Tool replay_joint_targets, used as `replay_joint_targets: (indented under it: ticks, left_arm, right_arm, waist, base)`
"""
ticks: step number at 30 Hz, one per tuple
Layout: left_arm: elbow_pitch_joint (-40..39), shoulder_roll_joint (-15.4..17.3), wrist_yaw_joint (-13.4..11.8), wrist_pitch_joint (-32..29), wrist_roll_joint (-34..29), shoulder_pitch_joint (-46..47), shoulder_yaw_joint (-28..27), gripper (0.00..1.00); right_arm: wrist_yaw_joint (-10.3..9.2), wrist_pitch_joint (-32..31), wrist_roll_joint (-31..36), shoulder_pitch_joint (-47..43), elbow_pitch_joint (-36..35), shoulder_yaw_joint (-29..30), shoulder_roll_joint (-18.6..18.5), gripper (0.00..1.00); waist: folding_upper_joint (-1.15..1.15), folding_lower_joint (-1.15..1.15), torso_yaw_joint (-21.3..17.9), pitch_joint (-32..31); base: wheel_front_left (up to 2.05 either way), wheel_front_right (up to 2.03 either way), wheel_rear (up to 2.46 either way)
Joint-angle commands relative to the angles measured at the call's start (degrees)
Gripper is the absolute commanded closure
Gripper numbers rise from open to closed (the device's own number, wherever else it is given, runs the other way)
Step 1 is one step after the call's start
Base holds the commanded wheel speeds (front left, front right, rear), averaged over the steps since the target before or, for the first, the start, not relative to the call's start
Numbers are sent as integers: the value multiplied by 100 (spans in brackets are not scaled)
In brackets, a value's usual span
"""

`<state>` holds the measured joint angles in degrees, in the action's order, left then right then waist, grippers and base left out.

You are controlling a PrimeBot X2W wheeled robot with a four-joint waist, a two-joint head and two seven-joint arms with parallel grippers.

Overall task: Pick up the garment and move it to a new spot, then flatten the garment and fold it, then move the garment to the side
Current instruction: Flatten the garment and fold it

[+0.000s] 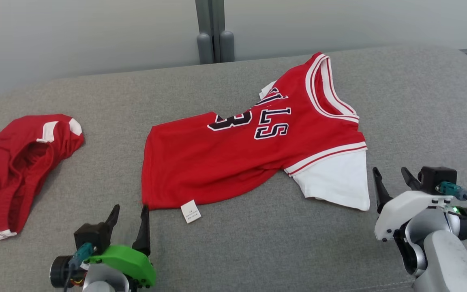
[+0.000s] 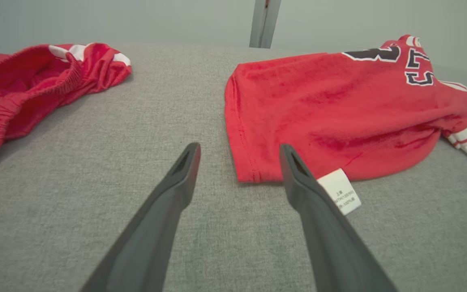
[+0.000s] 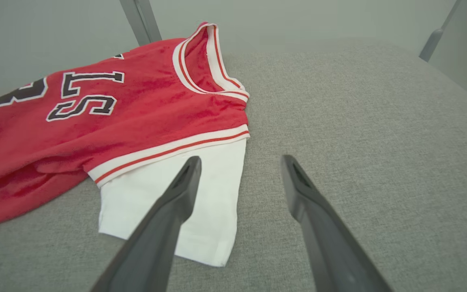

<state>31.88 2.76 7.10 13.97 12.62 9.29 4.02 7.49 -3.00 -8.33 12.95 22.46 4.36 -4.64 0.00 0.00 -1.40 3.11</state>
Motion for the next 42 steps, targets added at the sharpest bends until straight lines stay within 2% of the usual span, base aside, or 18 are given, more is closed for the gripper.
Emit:
replay_joint_targets:
  ticks: [1,8,17,24,31,37,38,39,40,41,42]
  left_arm:
    - [167,39,24,-23,-95,203,59,0]
    - [1262,92,27,-276,-230,958,451,0]
    - [2010,130,31,-55,-204,1444,624,0]
    - [2175,100,32,85,-170,1661,673,0]
    - [2011,74,35,108,-138,1727,750,0]
    - [1725,76,39,114,-28,1613,947,0]
    - [1709,76,39,115,12,1597,998,0]
    - [1692,79,40,115,45,1574,1043,0]
    - [1685,90,40,115,69,1554,1074,31]
    - [1683,102,40,115,136,1533,1105,75]
    - [1688,99,40,115,199,1515,1137,100]
  right_arm:
    - [1,-119,64,151,74,40,14,0]
    - [1,-686,246,685,618,95,72,0]
    - [1,-654,277,1031,1209,-3,143,0]
    - [1,-699,284,1049,1558,126,172,0]
    - [23,-964,-328,952,1763,-552,230,0]
    - [25,-989,-442,970,1845,-724,252,0]
    - [25,-1021,-417,975,1875,-710,251,9]
    - [25,-1043,-386,978,1899,-695,252,51]
    - [24,-1054,-363,979,1918,-665,249,56]
    - [23,-1058,-336,987,1939,-627,242,100]
    - [19,-1071,-309,980,1963,-589,234,100]
  waist:
    - [0,0,22,185]
    - [0,0,-20,524]
    - [0,0,-77,799]
    - [0,0,-56,869]
    - [0,0,-15,892]
    - [0,0,2,923]
    - [0,0,3,925]
    - [0,0,4,926]
    - [0,0,2,928]
    - [0,0,0,932]
    - [0,0,-3,934]
  base:
    - [0,0,0]
    - [0,0,0]
    - [0,0,0]
    - [0,0,0]
    - [0,0,0]
    - [0,0,0]
    - [0,0,0]
    - [0,0,0]
    - [0,0,0]
    - [0,0,0]
    - [0,0,0]
